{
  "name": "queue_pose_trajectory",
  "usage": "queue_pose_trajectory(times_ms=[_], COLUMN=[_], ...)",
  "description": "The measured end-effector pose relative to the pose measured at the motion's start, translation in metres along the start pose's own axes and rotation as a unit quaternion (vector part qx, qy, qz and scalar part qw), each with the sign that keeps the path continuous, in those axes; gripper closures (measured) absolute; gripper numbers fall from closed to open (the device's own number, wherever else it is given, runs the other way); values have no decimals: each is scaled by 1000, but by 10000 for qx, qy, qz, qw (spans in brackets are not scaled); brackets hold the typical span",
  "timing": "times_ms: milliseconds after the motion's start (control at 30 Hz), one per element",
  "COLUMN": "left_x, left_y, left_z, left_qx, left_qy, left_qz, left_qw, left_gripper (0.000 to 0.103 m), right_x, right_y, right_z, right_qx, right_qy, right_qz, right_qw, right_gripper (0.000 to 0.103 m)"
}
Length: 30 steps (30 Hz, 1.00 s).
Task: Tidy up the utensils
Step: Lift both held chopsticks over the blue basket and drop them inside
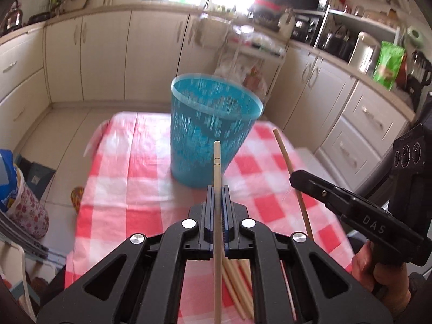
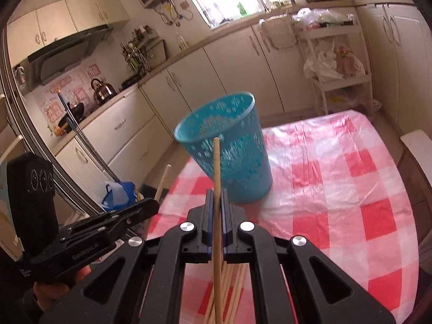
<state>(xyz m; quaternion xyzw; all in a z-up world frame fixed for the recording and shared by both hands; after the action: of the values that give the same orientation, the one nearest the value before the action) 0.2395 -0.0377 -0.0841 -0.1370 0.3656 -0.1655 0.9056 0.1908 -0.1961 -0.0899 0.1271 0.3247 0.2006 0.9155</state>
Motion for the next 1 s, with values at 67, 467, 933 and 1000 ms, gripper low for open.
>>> queue_pose_trajectory(times_ms=[67, 467, 933, 1000], left_x=[-7, -15, 33, 43], left_y=[-5, -27, -15, -12], left_z=[17, 124, 192, 196], left_qx=[17, -29, -449, -528], left_qy=[-205, -1152, -1720, -1789], left_qz=[-82, -437, -694, -688], left_qw=[9998, 9924, 9816, 9800], left_gripper=[98, 98, 98, 98], right_x=[-6, 25, 81, 91], right_y=[6, 10, -14, -19], right_z=[21, 135, 183, 182], right_qx=[-70, 10, 138, 136], right_qy=[-295, -1296, -1593, -1530], right_qz=[14, 12, -308, -364], right_qw=[9995, 9916, 9867, 9875], right_gripper=[97, 97, 97, 97])
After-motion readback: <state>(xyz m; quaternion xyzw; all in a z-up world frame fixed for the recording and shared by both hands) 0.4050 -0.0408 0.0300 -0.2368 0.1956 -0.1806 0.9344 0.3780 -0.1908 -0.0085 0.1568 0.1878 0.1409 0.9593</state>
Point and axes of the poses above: each gripper's, at about its wrist camera, not at the fingertips, and x roughly the way its jaws point, y to its left, z to its top, the point moved 4 cm from there along x, roughly the way its jaws point, and after that the axes turned 9 degrees about -x, right-handed, at the moved point
